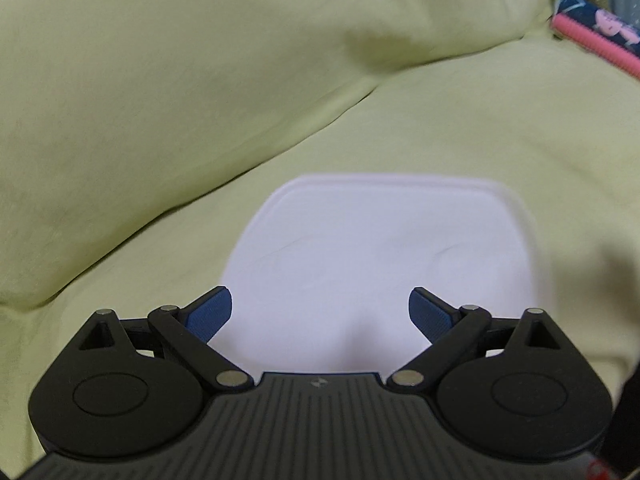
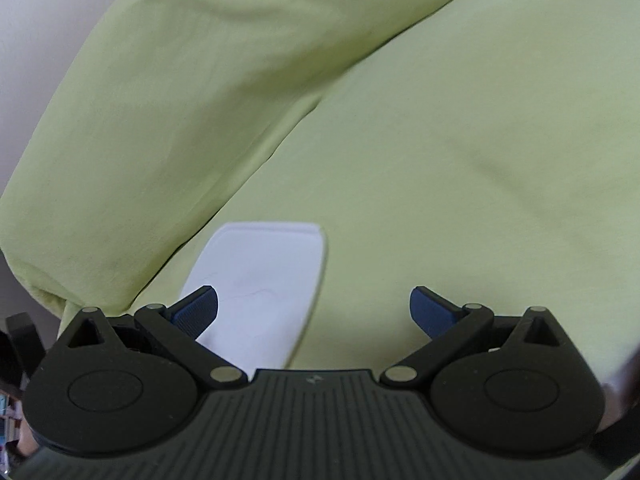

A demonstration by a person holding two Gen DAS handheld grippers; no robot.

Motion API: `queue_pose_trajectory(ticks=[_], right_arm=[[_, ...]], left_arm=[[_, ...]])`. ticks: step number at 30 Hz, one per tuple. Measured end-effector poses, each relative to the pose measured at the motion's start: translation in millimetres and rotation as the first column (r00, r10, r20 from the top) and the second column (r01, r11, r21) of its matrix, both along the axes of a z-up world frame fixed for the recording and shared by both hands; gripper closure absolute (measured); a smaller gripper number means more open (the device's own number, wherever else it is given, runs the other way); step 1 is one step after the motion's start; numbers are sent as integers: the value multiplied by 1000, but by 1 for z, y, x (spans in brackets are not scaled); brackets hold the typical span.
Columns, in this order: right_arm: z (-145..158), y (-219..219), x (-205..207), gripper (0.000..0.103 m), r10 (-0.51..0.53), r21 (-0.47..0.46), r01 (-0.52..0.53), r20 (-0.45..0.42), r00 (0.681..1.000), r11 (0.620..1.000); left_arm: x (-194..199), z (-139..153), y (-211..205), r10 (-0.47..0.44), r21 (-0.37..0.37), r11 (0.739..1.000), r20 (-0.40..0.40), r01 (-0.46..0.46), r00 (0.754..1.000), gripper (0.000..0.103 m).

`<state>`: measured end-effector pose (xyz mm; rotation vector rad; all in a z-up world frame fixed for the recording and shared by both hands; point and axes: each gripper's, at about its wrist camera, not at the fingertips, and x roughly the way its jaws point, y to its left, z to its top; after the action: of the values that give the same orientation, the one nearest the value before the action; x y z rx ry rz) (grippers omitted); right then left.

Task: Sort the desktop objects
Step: 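Swing both grippers back to the sofa toward the white plastic lid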

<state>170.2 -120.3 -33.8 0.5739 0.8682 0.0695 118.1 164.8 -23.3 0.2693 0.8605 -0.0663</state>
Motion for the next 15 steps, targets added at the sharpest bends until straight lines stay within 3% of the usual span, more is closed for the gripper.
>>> queue_pose_trajectory(ticks=[6, 9, 11, 15], right_arm=[[-33, 23, 28, 17, 43, 68, -38, -66, 997, 997], [-44, 31, 34, 24, 53, 83, -46, -88, 995, 995], [-52, 34, 42, 28, 57, 96, -48, -99, 993, 994], [-66, 39, 53, 35, 67, 127, -52, -116, 991, 990]], left_arm=[[23, -20, 52, 18, 7, 1000, -63, -17, 998, 12], [29, -24, 65, -9, -18, 1000, -94, 8, 995, 15], [34, -27, 73, -28, -35, 999, -115, 24, 993, 25], [40, -29, 85, -64, -54, 997, -154, 57, 986, 27]])
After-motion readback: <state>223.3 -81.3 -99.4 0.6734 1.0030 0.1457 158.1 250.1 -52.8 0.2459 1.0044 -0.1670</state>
